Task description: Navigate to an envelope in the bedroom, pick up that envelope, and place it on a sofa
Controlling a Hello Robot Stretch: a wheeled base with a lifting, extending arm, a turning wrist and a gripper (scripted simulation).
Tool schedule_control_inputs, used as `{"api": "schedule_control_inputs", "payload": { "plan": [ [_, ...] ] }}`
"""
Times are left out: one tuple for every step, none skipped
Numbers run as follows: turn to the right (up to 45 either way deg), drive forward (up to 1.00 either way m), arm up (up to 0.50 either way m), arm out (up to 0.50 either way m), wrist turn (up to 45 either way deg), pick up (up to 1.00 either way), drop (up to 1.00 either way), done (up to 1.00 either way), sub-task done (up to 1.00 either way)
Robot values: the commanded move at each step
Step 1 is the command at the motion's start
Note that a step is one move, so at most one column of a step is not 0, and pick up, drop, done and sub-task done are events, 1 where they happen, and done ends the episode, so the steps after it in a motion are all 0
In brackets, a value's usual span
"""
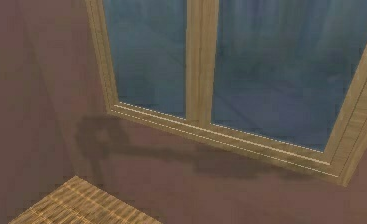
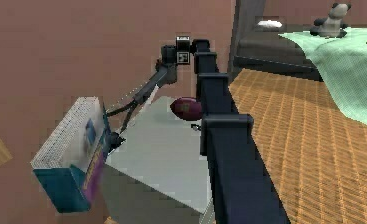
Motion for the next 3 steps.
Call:
{"api": "schedule_control_inputs", "payload": {
  "plan": [
    [0.0,0.0,0.0,-0.42,0.0,0.0,0.0,0.0,0.0],
    [-45.0,0.0,0.0,0.0,0.0,0.0,0.0,0.0,0.0],
    [-45.0,0.0,0.0,0.0,0.0,0.0,0.0,0.0,0.0]
  ]
}}
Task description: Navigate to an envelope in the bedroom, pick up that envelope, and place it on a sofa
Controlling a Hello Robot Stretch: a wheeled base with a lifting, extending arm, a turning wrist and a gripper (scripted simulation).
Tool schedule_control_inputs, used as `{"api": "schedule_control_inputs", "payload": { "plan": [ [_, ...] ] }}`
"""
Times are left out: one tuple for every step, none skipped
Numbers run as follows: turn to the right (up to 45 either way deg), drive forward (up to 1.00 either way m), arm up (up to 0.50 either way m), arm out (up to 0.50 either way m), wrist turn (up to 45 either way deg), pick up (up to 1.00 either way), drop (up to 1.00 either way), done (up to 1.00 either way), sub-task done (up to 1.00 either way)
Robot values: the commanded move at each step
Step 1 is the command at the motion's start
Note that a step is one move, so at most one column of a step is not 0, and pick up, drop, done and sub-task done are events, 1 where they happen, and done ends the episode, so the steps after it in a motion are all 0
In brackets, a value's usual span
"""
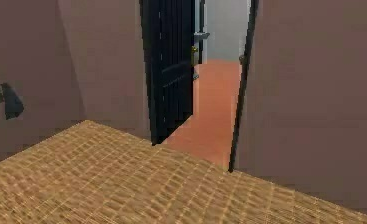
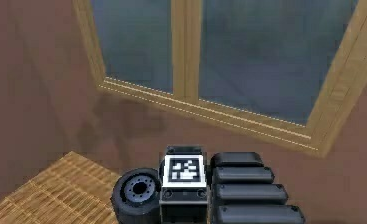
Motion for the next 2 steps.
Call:
{"api": "schedule_control_inputs", "payload": {
  "plan": [
    [0.0,1.0,0.0,0.0,0.0,0.0,0.0,0.0,0.0],
    [0.0,0.5,0.0,0.0,0.0,0.0,0.0,0.0,0.0]
  ]
}}
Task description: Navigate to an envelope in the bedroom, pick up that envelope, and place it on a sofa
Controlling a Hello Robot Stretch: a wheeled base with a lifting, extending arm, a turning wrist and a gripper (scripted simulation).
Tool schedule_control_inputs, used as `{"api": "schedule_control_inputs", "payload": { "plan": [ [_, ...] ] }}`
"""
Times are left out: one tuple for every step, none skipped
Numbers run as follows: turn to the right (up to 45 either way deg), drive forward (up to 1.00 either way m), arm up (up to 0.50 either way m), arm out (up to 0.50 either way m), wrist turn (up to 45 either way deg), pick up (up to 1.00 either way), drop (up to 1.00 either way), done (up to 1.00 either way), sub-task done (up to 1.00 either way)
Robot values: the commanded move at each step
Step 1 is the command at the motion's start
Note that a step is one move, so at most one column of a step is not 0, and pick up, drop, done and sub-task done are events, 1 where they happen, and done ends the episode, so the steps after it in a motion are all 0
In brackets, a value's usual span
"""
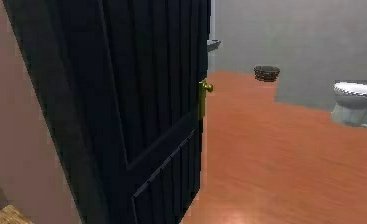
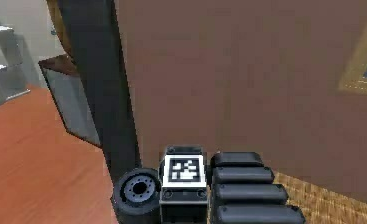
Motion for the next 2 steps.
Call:
{"api": "schedule_control_inputs", "payload": {
  "plan": [
    [24.0,0.0,0.0,0.0,0.0,0.0,0.0,0.0,0.0],
    [0.0,1.0,0.0,0.0,0.0,0.0,0.0,0.0,0.0]
  ]
}}
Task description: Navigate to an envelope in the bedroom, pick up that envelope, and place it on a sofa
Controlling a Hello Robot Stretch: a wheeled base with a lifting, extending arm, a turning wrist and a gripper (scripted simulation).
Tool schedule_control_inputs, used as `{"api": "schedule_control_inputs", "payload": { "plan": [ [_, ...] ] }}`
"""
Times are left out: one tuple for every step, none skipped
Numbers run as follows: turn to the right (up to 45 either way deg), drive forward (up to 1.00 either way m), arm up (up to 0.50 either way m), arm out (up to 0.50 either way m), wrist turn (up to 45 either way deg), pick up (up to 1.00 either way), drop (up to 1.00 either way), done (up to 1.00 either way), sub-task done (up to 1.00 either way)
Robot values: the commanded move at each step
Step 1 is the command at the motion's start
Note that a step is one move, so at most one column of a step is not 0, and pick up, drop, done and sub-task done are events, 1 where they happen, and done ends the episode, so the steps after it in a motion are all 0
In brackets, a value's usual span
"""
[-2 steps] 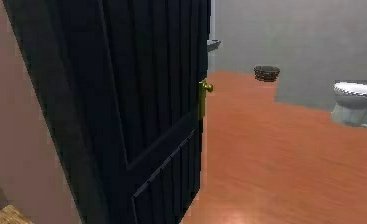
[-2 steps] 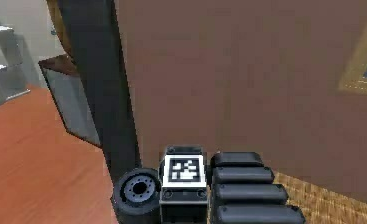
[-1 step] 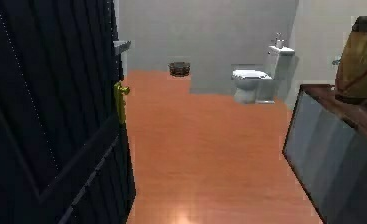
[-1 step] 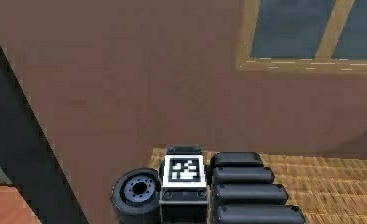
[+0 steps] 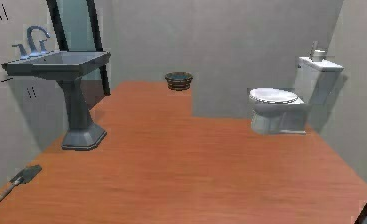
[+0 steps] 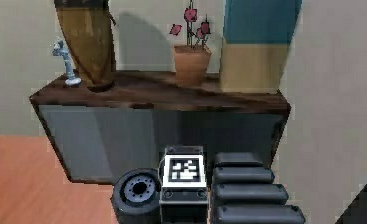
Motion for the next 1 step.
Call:
{"api": "schedule_control_inputs", "payload": {
  "plan": [
    [0.0,0.4,0.0,0.0,0.0,0.0,0.0,0.0,0.0]
  ]
}}
